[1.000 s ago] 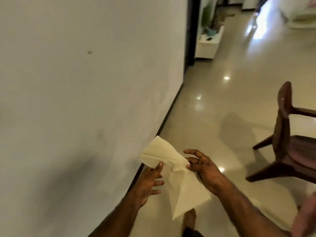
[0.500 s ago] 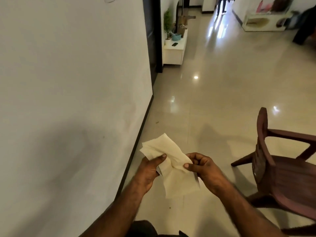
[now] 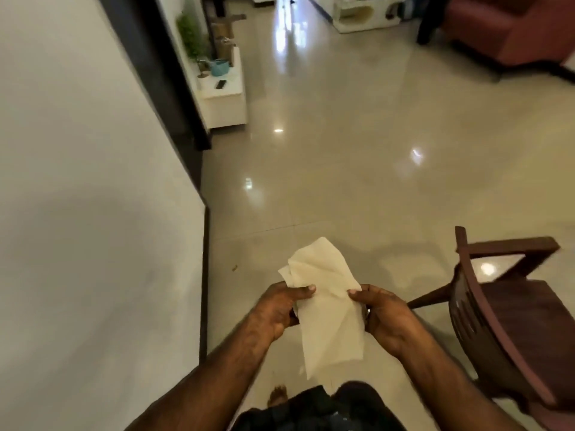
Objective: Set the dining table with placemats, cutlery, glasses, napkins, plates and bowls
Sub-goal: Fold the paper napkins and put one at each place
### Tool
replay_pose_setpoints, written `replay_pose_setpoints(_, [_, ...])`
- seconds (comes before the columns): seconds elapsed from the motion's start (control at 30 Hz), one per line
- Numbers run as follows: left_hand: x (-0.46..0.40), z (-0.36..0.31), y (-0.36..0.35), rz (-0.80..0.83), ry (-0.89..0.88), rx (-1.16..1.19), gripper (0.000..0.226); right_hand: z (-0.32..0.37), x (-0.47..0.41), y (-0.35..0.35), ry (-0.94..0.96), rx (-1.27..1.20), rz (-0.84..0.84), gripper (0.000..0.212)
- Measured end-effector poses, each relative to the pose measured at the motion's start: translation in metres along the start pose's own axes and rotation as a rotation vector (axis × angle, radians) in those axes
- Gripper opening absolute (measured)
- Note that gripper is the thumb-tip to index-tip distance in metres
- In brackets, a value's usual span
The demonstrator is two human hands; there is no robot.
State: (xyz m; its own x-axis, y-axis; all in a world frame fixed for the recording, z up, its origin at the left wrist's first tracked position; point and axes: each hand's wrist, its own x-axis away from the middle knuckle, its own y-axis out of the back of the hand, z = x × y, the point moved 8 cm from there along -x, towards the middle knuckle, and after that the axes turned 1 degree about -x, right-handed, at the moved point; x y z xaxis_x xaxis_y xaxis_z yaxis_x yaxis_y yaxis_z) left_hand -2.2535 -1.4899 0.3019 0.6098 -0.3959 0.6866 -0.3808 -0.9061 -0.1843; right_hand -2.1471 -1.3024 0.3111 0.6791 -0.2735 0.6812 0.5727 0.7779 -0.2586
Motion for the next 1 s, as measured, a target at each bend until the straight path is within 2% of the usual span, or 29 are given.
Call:
replay_pose_setpoints(0.23, [-0.152, -0.14, -0.083, 0.254, -0.091, -0.267, 0.047, 0.106, -0.114, 0.038, 0.088, -0.124, -0.042, 0.025])
replay_pose_setpoints(0.4, [-0.263, -0.223, -0.152, 0.261, -0.101, -0.278, 0.053, 0.206, -0.22, 0.08, 0.153, -0.179, -0.092, 0.035])
replay_pose_setpoints(0.5, [-0.306, -0.268, -0.202, 0.257, -0.067, -0.325, 0.067, 0.279, -0.255, 0.104, 0.224, -0.242, -0.134, 0.038])
replay_pose_setpoints(0.63, [-0.367, -0.328, -0.268, 0.225, -0.159, -0.432, 0.09, 0.371, -0.293, 0.149, 0.31, -0.273, -0.202, 0.05])
replay_pose_setpoints(0.73, [-0.416, -0.374, -0.332, 0.3, -0.303, -0.496, 0.082, 0.425, -0.32, 0.192, 0.381, -0.272, -0.282, 0.066])
replay_pose_setpoints(0.83, [-0.47, -0.412, -0.413, 0.455, -0.387, -0.587, 0.067, 0.471, -0.349, 0.245, 0.452, -0.22, -0.419, 0.072])
replay_pose_setpoints(0.93, [-0.526, -0.435, -0.503, 0.609, -0.369, -0.659, 0.054, 0.507, -0.374, 0.303, 0.53, -0.231, -0.559, 0.073])
replay_pose_setpoints(1.0, [-0.555, -0.44, -0.556, 0.694, -0.264, -0.662, 0.053, 0.526, -0.382, 0.335, 0.571, -0.287, -0.607, 0.064])
